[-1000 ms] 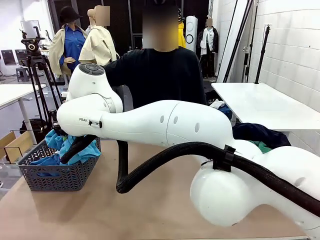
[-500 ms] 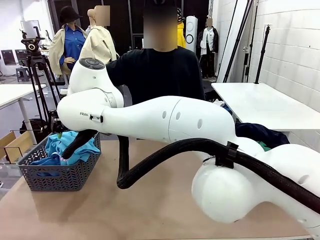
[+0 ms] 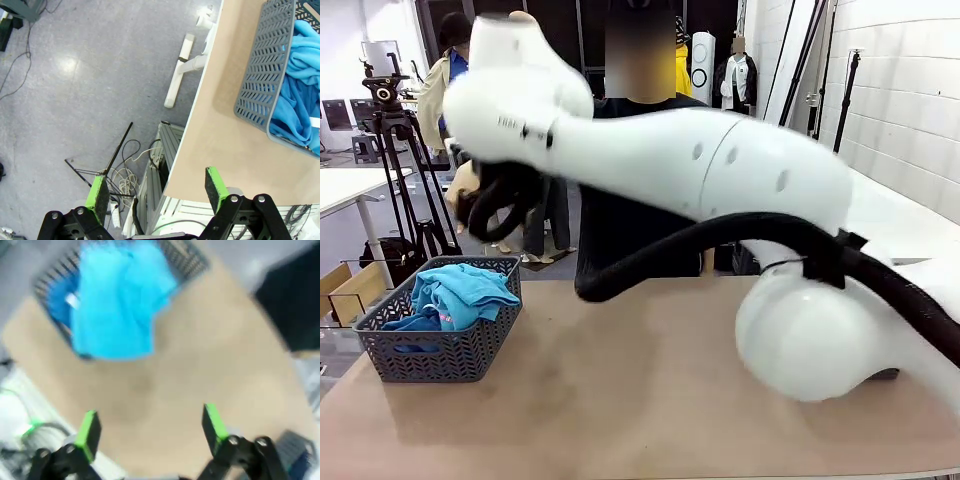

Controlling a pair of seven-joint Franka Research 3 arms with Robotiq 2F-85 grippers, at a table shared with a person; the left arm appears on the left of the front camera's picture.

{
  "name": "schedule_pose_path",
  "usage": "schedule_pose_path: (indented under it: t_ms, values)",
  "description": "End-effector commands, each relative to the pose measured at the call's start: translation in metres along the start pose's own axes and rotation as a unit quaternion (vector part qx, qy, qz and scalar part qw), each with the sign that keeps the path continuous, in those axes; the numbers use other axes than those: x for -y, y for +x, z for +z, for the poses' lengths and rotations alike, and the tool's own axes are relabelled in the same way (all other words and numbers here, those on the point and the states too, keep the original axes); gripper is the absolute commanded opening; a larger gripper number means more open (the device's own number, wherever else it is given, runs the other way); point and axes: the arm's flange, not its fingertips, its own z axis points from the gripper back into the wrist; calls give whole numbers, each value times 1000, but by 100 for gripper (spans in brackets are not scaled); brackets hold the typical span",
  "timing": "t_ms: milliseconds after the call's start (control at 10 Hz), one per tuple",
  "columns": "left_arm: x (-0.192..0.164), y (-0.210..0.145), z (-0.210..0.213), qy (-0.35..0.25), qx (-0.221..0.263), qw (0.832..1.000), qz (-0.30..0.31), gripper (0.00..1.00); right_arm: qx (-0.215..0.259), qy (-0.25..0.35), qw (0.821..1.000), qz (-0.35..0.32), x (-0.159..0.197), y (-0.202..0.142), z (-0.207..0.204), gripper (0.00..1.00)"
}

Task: Sort the tops and bottoms.
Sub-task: Sort the clothes according to human instructions.

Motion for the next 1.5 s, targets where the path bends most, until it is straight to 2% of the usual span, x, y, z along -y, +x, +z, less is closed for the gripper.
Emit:
schedule_pose_path:
  t_ms: [0, 200, 300, 400, 1300, 1400]
  values:
    - [-2, -1, 0, -3, -1, 1000, 0, 100, -103, -87, 991, -12, 15, 100, 53, 100]
    - [-2, -1, 0, -3, -1, 1000, 0, 100, -128, -101, 986, -41, 35, 23, 71, 100]
    - [-2, -1, 0, -3, -1, 1000, 0, 100, -102, -102, 988, -55, 38, -2, 78, 100]
    - [-2, -1, 0, -3, -1, 1000, 0, 100, -109, -90, 989, -29, 41, -46, 59, 100]
    - [0, 0, 0, 0, 0, 1000, 0, 100, -113, -90, 989, -33, 39, -47, 59, 100]
    - [31, 7, 13, -20, 28, 999, -28, 100, -116, -110, 986, -49, 49, -73, 74, 100]
